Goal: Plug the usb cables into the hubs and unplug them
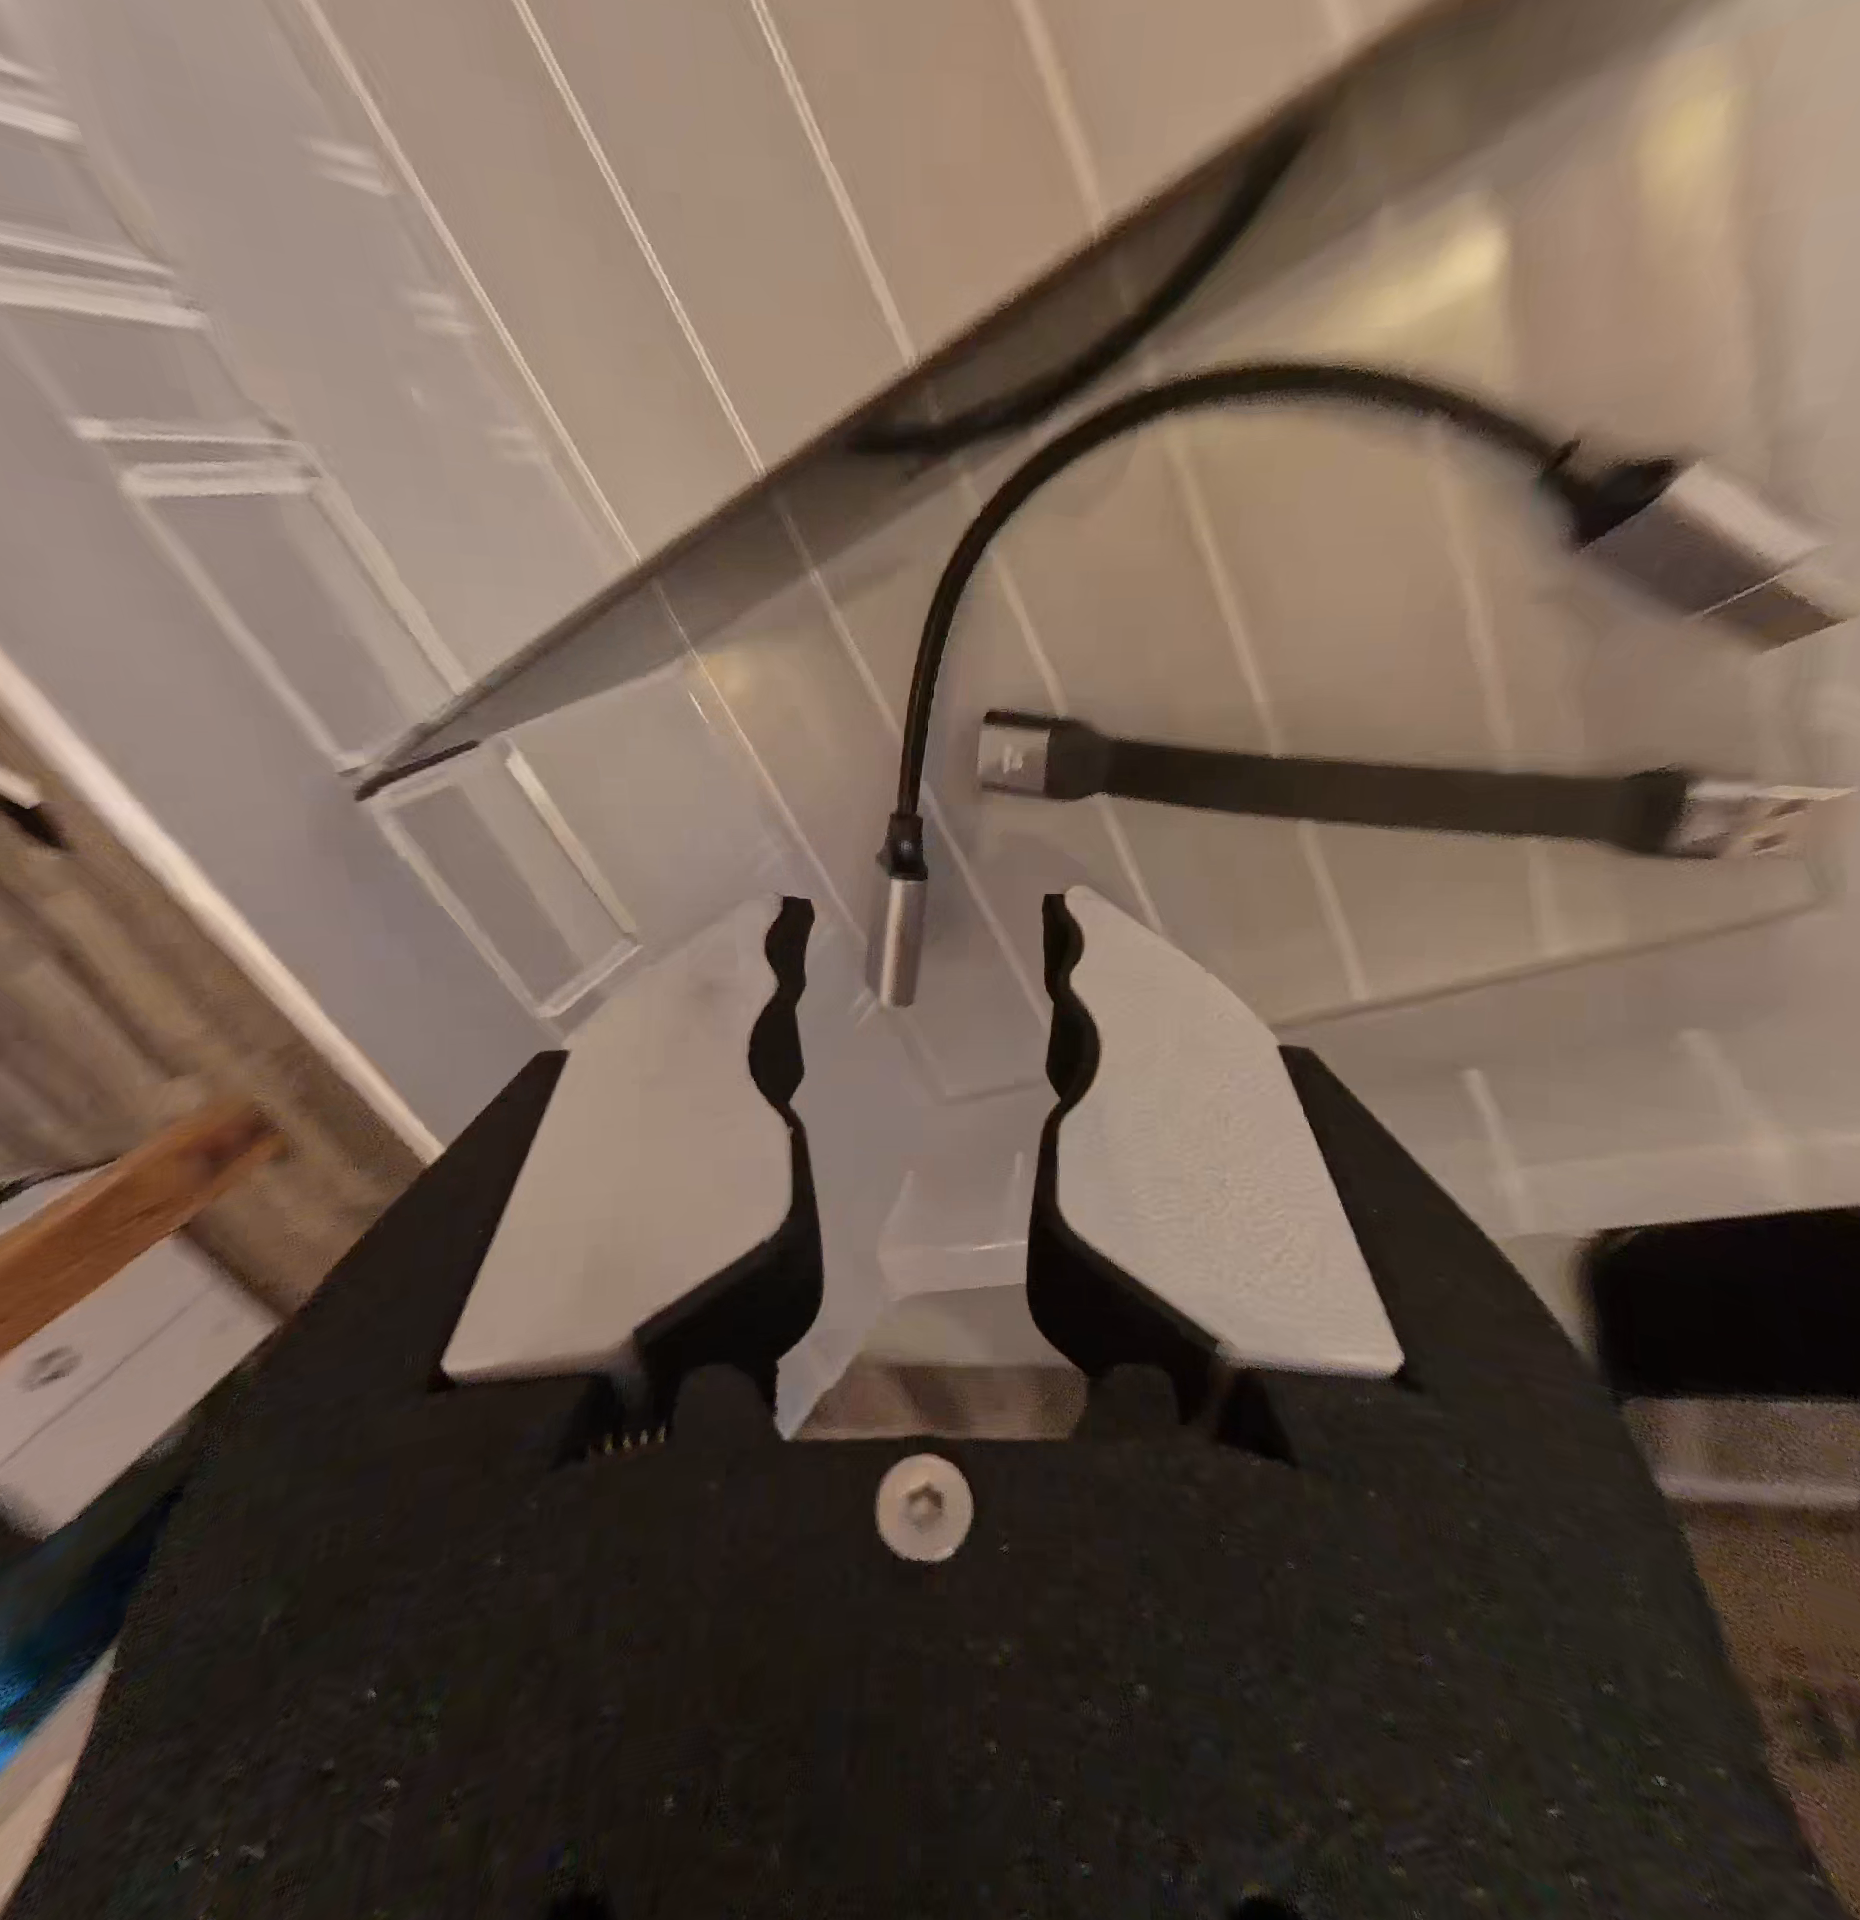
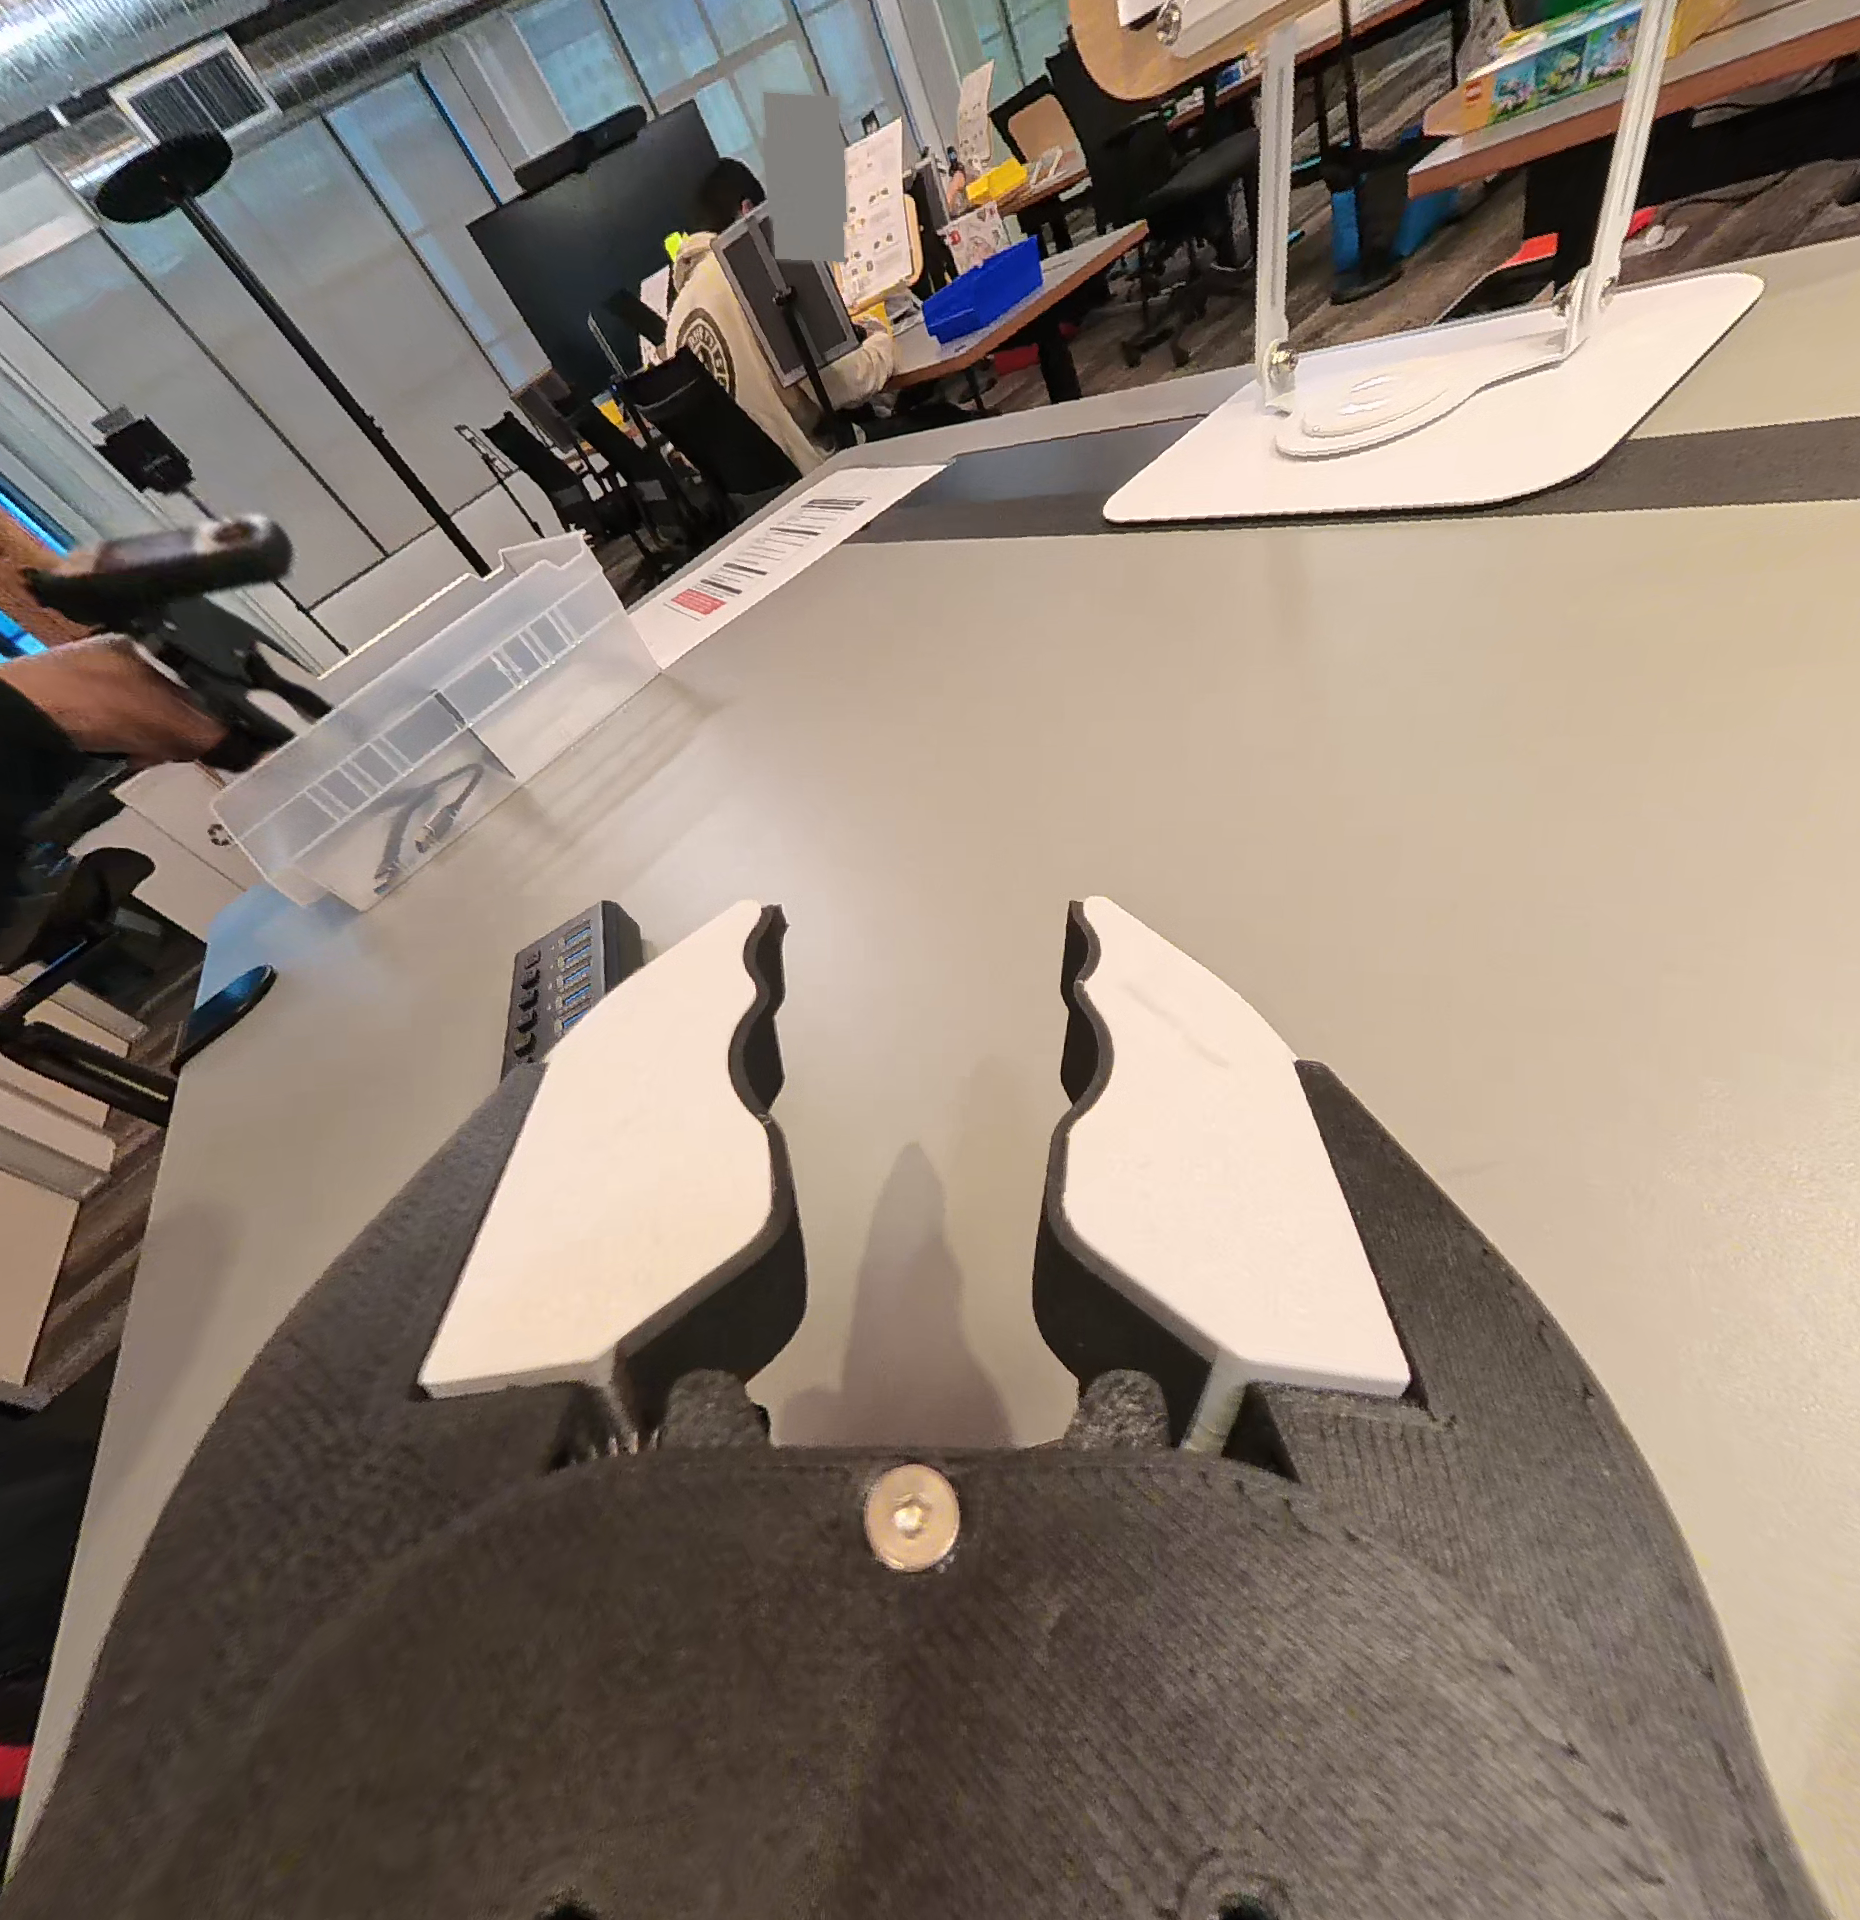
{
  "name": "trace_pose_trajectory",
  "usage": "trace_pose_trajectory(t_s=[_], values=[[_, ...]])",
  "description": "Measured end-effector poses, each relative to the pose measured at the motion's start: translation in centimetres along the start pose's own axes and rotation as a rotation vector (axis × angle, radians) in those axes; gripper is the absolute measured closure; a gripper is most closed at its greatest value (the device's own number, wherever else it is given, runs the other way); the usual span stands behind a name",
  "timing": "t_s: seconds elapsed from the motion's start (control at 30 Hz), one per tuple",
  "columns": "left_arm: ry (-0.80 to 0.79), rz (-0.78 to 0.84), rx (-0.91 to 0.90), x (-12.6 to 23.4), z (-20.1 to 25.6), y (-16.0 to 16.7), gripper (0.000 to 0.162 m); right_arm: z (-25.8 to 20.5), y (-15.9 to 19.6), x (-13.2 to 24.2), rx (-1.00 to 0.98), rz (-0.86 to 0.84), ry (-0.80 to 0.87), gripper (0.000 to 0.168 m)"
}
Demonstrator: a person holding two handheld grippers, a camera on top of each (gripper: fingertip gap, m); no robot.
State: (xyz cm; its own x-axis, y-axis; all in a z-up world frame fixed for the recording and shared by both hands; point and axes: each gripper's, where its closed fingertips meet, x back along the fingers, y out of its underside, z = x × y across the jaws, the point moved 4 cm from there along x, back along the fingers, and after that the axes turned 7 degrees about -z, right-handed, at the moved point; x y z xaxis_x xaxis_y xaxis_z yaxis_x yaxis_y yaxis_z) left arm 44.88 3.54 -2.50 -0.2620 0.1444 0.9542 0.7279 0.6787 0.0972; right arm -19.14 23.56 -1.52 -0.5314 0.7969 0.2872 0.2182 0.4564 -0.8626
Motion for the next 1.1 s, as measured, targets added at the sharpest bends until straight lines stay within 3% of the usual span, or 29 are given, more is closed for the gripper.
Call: trace_pose_trajectory(t_s=[0.03,0.23,0.3,0.4,0.57,0.7,0.9,1.1], values=[[-0.026,-0.065,-0.040,-0.7,0.0,0.2,0.119,0.0,0.0,0.0,0.000,-0.001,-0.001,0.117],[-0.128,-0.272,-0.194,-3.6,-0.5,0.2,0.126,0.0,0.1,-0.1,-0.008,-0.010,-0.008,0.116],[-0.150,-0.313,-0.196,-3.9,-1.1,0.4,0.136,0.0,0.1,-0.1,-0.011,-0.008,-0.017,0.116],[-0.082,-0.316,-0.157,-4.2,-0.9,0.3,0.151,0.0,0.1,-0.1,-0.013,-0.009,-0.026,0.116],[-0.022,-0.291,-0.085,-3.8,-0.8,0.5,0.153,-0.2,0.1,-0.1,-0.006,-0.013,-0.037,0.116],[-0.093,-0.225,-0.053,-0.9,-1.4,1.1,0.153,-0.4,0.1,0.0,0.002,-0.011,-0.047,0.116],[-0.302,-0.136,-0.019,6.2,-2.5,1.6,0.153,-0.7,0.2,-0.2,0.018,-0.024,-0.063,0.117],[-0.475,0.009,-0.053,14.1,-2.1,-0.7,0.153,-1.1,0.4,-0.2,0.038,-0.038,-0.082,0.118]])
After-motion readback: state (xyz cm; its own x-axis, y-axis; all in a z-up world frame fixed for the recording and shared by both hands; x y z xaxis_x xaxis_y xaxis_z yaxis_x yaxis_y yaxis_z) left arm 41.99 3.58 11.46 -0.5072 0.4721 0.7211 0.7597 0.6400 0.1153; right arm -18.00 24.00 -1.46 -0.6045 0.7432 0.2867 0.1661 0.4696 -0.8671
